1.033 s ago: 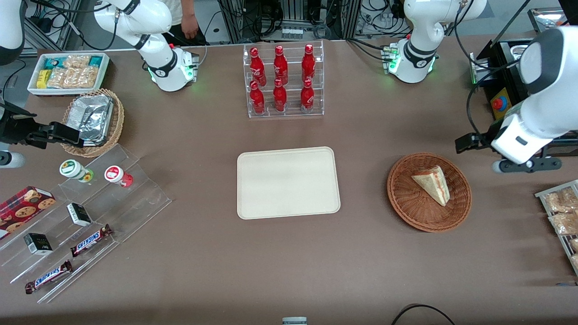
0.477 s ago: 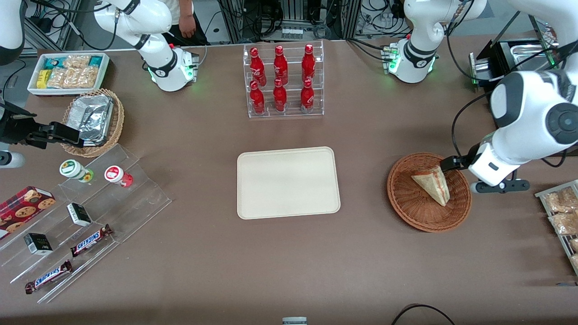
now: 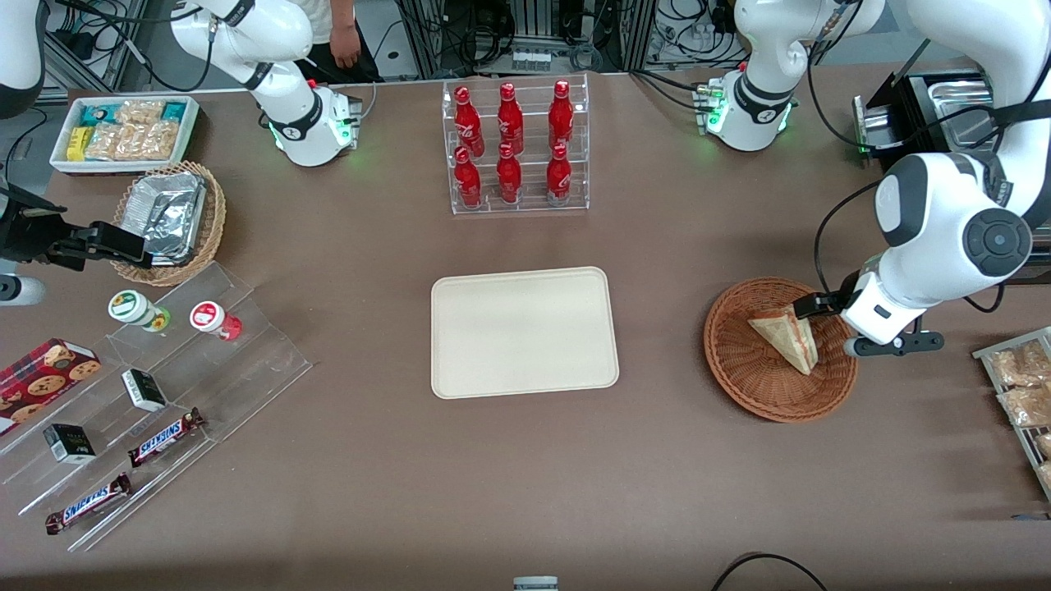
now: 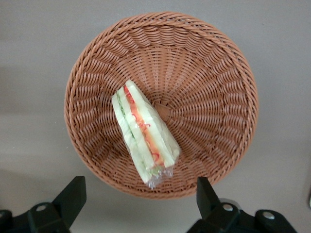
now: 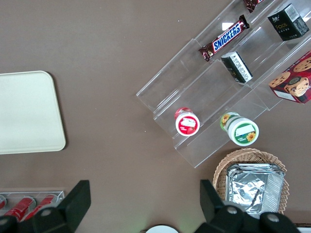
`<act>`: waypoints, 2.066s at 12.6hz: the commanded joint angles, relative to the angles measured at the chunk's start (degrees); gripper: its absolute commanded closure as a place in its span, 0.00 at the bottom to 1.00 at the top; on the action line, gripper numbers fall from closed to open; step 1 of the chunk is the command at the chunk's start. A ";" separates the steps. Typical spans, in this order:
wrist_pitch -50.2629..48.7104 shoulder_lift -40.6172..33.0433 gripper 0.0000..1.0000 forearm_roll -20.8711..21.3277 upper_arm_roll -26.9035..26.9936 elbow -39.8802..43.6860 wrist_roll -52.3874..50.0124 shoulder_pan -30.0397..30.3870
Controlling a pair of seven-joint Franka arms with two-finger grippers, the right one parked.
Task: Place sandwich from basket to tray
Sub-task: 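Lower the open left gripper and close it on the wrapped sandwich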
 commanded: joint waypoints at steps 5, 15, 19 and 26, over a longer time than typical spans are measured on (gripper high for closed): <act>5.55 -0.45 0.00 -1.07 -0.21 -4.41 -16.24 0.71; 15.13 0.86 0.00 -2.30 -0.30 -9.50 -31.74 0.36; 15.93 2.18 0.00 -2.74 -0.39 -9.68 -32.71 0.10; 19.36 3.94 0.00 -3.18 -0.57 -11.09 -33.68 -0.17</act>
